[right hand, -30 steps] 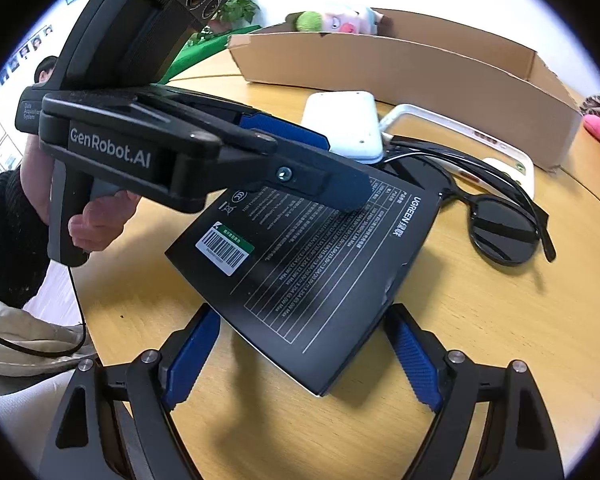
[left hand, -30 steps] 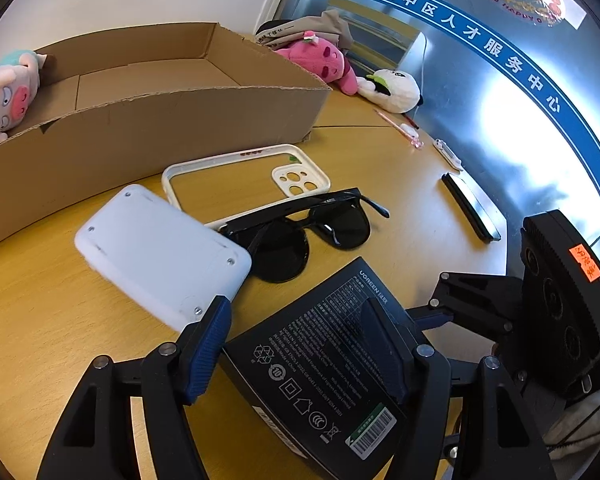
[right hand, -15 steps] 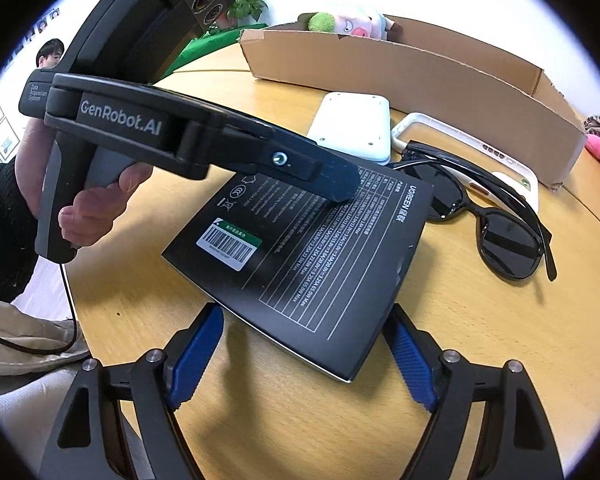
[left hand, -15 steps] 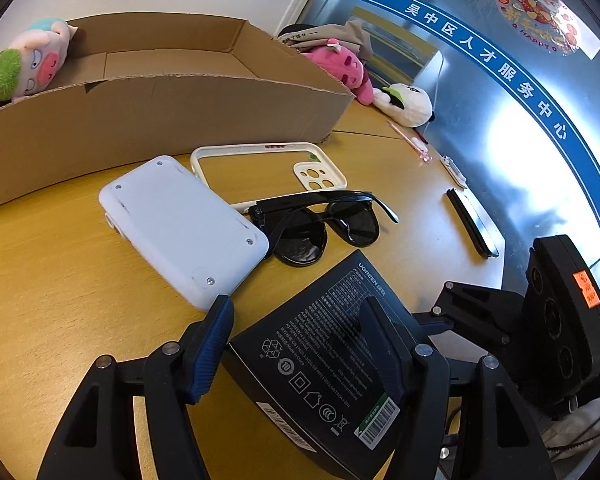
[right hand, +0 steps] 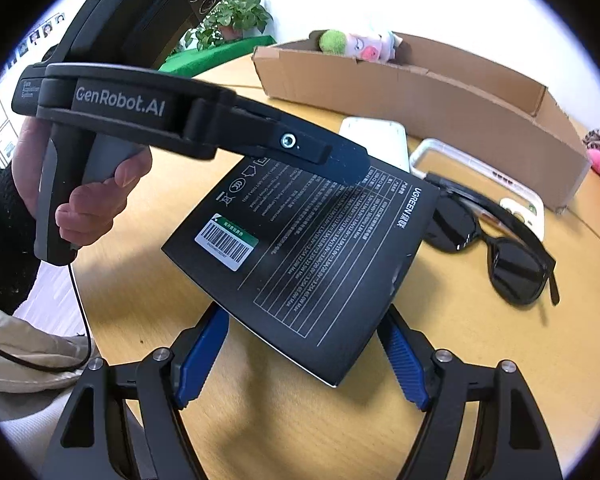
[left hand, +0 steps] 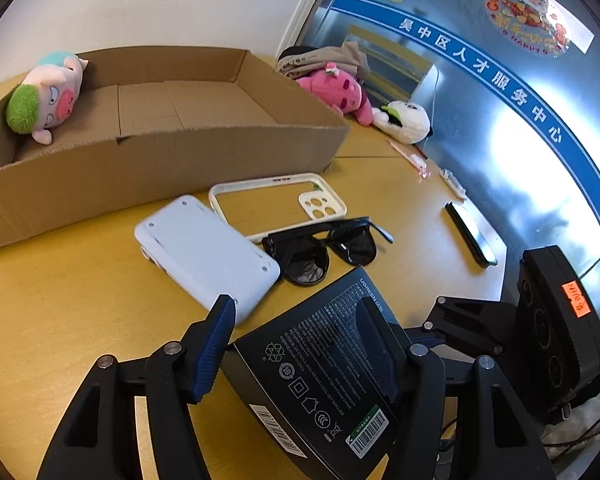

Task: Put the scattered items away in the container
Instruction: 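Lift the black product box off the table with the left gripper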

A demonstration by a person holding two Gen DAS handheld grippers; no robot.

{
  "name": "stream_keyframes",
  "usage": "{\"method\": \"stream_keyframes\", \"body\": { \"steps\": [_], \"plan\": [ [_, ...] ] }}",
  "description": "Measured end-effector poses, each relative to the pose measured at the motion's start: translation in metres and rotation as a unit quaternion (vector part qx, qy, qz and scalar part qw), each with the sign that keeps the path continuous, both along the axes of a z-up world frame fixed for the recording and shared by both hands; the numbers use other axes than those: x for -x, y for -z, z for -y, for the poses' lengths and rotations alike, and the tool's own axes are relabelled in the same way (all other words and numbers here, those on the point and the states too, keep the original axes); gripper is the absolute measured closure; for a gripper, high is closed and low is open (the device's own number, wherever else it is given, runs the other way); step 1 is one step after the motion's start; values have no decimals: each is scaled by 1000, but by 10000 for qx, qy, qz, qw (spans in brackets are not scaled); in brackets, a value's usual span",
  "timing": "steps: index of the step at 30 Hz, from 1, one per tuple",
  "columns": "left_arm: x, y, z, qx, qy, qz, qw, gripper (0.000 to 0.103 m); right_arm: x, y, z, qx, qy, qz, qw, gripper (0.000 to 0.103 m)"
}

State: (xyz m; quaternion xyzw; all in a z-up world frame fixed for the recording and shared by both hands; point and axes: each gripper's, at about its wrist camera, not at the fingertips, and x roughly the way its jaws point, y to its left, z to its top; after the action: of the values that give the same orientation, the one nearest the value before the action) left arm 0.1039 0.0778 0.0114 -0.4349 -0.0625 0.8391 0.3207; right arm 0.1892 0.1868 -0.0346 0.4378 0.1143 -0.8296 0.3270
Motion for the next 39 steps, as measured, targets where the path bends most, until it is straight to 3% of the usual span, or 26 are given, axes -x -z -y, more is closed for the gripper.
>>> {"method": "stream_keyframes", "body": {
  "steps": [6,11,20,24,32,39],
  "plan": [
    [4,22,1,199,-12,270,9994,36,-5,11,4,-66,-8,250,9997,27],
    [5,31,14,-151,-94,503,9986,37,-5,12,6,-189,-80,286,9994,27],
    [1,42,32,-449,-97,875,9951,30,-12,12,11,-427,-268,123,9987,25],
    [-2,40,25,-354,-28,799,9962,29,-10,20,17,-555,-176,93,9983,21],
    [-5,27,24,-82,58,536,9985,29,6,23,23,-477,-172,73,9987,26],
    [-2,-1,26,-12,58,187,9998,29,25,5,25,-192,-59,-176,9996,26]
  ]
}}
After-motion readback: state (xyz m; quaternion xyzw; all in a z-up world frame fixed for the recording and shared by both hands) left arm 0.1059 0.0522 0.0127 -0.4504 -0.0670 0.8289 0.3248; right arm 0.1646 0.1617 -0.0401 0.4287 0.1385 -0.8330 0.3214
